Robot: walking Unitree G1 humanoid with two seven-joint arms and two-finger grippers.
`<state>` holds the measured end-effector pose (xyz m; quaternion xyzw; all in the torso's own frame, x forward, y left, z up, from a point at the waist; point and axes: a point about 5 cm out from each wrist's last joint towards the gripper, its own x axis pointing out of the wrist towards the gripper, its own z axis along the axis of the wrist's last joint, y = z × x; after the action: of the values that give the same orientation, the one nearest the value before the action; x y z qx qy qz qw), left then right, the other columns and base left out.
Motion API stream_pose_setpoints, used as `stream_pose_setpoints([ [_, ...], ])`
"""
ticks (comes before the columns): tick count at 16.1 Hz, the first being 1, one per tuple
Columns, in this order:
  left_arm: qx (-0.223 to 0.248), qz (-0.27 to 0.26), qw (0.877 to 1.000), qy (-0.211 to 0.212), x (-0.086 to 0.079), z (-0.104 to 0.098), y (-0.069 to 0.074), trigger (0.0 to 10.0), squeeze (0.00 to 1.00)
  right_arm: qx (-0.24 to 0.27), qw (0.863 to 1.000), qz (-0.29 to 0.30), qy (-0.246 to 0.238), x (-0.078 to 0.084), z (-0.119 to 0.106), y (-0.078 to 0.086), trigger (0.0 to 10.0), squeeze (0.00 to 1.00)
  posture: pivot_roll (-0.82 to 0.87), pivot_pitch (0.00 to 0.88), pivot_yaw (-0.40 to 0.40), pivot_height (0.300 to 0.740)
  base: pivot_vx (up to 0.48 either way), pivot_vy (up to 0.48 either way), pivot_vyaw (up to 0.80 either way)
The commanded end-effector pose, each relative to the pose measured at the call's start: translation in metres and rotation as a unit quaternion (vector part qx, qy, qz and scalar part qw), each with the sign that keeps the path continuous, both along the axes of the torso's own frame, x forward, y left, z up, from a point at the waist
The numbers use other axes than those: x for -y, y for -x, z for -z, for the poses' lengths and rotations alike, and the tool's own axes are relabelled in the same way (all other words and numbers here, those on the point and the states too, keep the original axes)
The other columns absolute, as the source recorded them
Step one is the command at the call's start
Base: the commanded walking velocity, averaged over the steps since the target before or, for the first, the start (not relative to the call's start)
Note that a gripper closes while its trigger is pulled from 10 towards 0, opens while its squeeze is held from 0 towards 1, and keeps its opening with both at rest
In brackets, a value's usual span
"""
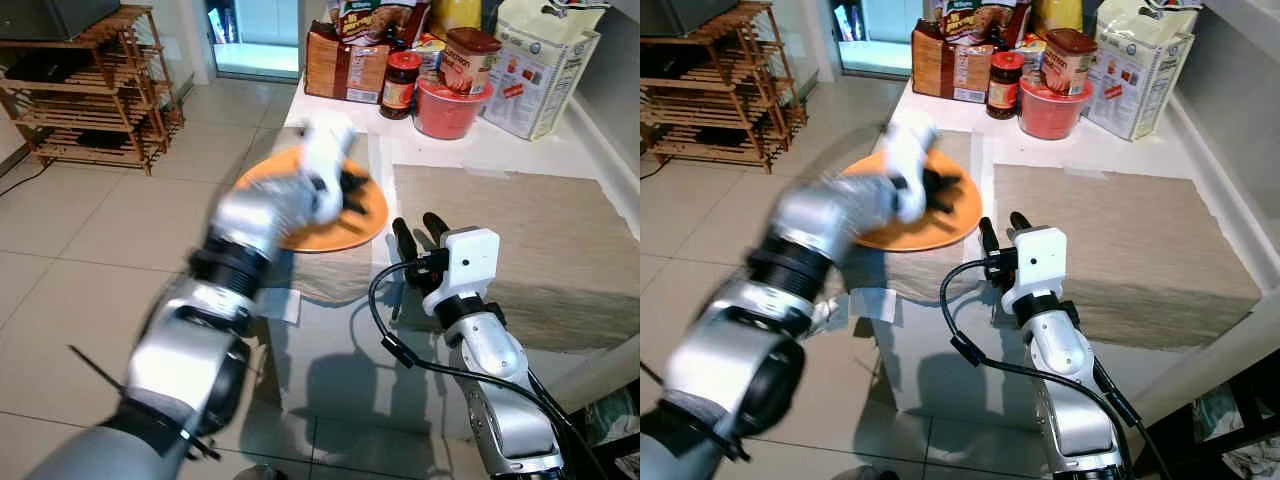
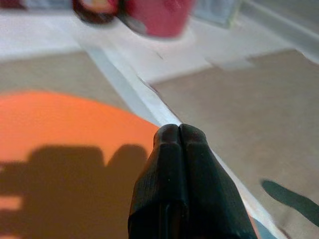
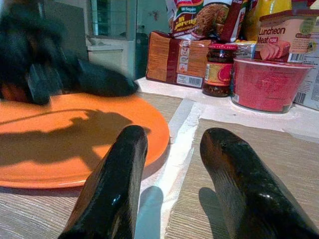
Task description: Setting the table
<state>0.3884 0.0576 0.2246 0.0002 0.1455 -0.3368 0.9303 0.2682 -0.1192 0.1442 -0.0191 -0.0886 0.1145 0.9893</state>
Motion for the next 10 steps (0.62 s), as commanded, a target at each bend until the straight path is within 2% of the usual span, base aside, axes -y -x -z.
stream_pose_setpoints([
  [1, -0.006, -0.009, 1.000, -0.009, -0.010, 0.001, 0.000, 10.0, 0.00, 0.003, 1.000, 0.000, -0.001, -0.001, -0.001, -0.002, 10.0, 0.00, 0.05, 0.000, 0.017, 0.740, 0.000, 0.000, 0.00],
  [4, -0.015, -0.050, 0.998, -0.044, -0.048, 0.015, 0.003, 10.0, 0.00, 0.002, 1.000, -0.002, -0.003, -0.002, -0.001, -0.002, 10.0, 0.00, 0.06, 0.000, 0.015, 0.740, 0.000, 0.000, 0.00],
  [5, 0.000, -0.070, 0.996, -0.063, -0.062, 0.016, 0.004, 10.0, 0.00, 0.001, 1.000, -0.003, -0.004, -0.002, 0.000, -0.002, 10.0, 0.00, 0.07, 0.000, 0.010, 0.740, 0.000, 0.000, 0.00],
  [6, 0.001, -0.081, 0.995, -0.065, -0.069, 0.016, 0.004, 10.0, 0.00, 0.001, 1.000, -0.004, -0.003, -0.002, 0.000, -0.002, 10.0, 0.00, 0.07, 0.000, 0.008, 0.740, 0.000, 0.000, 0.00],
  [8, 0.011, -0.132, 0.989, -0.065, -0.097, 0.015, 0.002, 10.0, 0.00, -0.001, 1.000, -0.008, -0.002, -0.003, 0.001, -0.002, 10.0, 0.00, 0.07, 0.002, 0.002, 0.740, 0.000, 0.000, 0.00],
  [10, 0.033, -0.166, 0.985, -0.036, -0.111, 0.002, 0.000, 10.0, 0.00, -0.001, 1.000, -0.011, 0.000, -0.003, 0.001, -0.002, 10.0, 0.00, 0.07, 0.000, -0.004, 0.740, 0.000, 0.000, 0.00],
])
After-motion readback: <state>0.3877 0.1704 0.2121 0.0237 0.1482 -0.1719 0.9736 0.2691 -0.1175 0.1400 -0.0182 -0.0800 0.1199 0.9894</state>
